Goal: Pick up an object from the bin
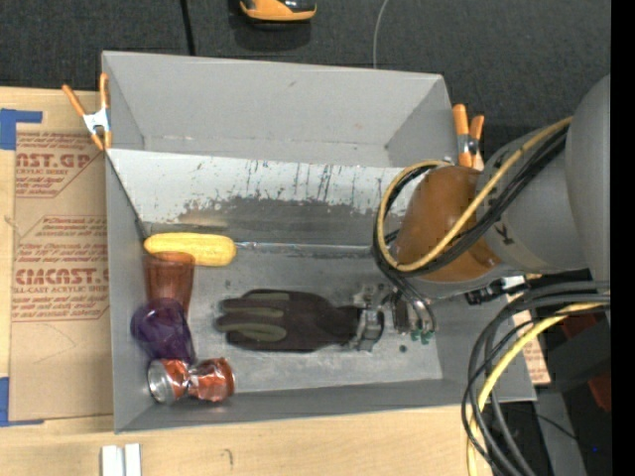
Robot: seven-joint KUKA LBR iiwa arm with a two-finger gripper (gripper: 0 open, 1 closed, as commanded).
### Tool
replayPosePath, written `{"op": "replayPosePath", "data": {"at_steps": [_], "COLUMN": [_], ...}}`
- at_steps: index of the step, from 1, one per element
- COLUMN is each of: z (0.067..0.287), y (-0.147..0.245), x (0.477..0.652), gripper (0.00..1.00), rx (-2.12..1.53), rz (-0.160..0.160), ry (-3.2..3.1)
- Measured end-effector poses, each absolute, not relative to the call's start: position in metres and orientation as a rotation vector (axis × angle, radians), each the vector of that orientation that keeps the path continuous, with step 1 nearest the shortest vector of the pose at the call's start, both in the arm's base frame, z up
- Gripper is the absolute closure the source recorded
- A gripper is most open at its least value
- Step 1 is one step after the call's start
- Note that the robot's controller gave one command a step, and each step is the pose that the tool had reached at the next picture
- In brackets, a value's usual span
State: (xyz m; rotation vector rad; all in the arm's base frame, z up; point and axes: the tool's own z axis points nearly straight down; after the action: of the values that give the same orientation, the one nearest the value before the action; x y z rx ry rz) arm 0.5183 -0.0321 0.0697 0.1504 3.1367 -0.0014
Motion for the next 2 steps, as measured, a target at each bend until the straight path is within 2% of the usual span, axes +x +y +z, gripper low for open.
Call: {"op": "replayPosePath", "data": {"at_steps": [1,2], "z": [0.07,0.112], "y": [-0.032,-0.029], "x": [0.518,0.515], "gripper": [1.0,1.0], "rx": [0.15,0.111], "rz": [-0.001,-0.002], "ry": [3.137,3.139]}}
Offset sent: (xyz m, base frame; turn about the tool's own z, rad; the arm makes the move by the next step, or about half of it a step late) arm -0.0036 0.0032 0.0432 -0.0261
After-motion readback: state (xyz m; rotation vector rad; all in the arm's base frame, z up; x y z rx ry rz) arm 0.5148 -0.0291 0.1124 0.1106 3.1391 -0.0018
